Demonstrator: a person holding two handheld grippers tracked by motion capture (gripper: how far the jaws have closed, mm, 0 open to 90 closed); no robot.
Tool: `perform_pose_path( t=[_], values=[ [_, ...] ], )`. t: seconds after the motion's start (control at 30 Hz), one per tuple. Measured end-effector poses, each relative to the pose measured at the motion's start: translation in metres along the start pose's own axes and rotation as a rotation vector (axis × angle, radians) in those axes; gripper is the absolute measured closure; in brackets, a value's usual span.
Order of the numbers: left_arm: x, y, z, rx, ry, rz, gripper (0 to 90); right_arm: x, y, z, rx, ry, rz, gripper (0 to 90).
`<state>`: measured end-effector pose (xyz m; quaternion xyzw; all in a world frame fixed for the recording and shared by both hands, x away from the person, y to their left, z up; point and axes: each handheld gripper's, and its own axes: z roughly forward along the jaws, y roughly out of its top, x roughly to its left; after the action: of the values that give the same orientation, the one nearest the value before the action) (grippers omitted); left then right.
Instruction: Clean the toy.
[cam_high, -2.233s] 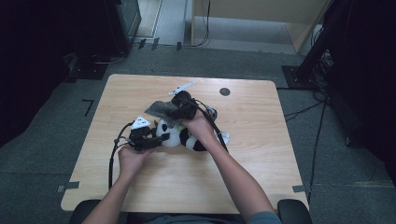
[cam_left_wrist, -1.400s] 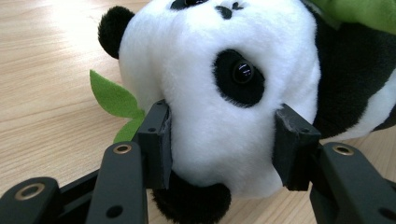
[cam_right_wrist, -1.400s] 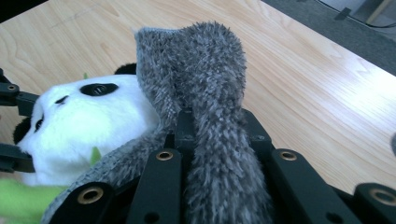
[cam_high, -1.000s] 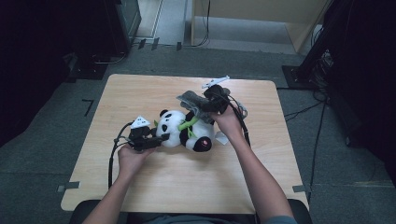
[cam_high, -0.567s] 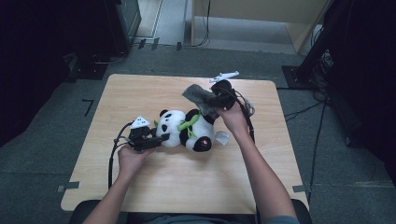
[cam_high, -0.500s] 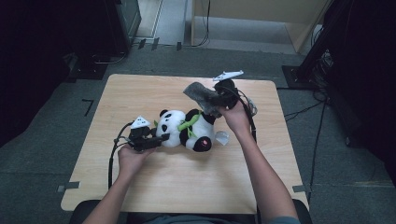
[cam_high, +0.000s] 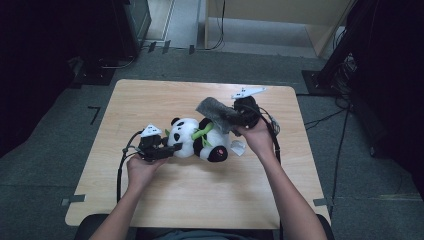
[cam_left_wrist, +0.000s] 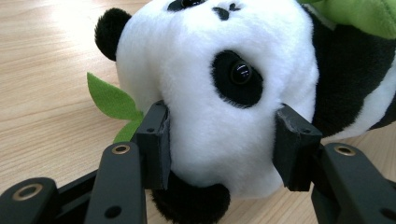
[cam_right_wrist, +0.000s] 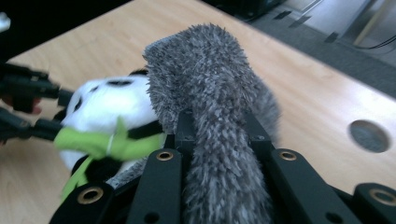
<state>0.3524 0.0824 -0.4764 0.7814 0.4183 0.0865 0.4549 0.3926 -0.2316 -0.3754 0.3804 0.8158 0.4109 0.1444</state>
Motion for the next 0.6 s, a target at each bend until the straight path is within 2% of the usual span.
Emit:
perform_pose_path(
  t=[0.17, 0.4, 0.5, 0.6],
  values=[
    [-0.001, 0.001, 0.001, 0.003, 0.005, 0.0, 46.5, 0.003, -0.014, 0.011, 0.004, 0.006, -0.014, 73.6],
    [0.0, 0.001, 0.001, 0.007, 0.005, 0.005, 46.6, -0.003, -0.028, 0.006, -0.008, 0.01, -0.017, 73.9],
    [0.0, 0.001, 0.001, 0.006, 0.004, 0.005, 46.6, -0.009, -0.035, 0.0, -0.016, -0.015, -0.003, 74.1],
    [0.001, 0.0, 0.001, 0.007, 0.003, 0.007, 46.5, -0.017, -0.043, -0.005, -0.012, -0.014, 0.034, 74.3]
  ],
)
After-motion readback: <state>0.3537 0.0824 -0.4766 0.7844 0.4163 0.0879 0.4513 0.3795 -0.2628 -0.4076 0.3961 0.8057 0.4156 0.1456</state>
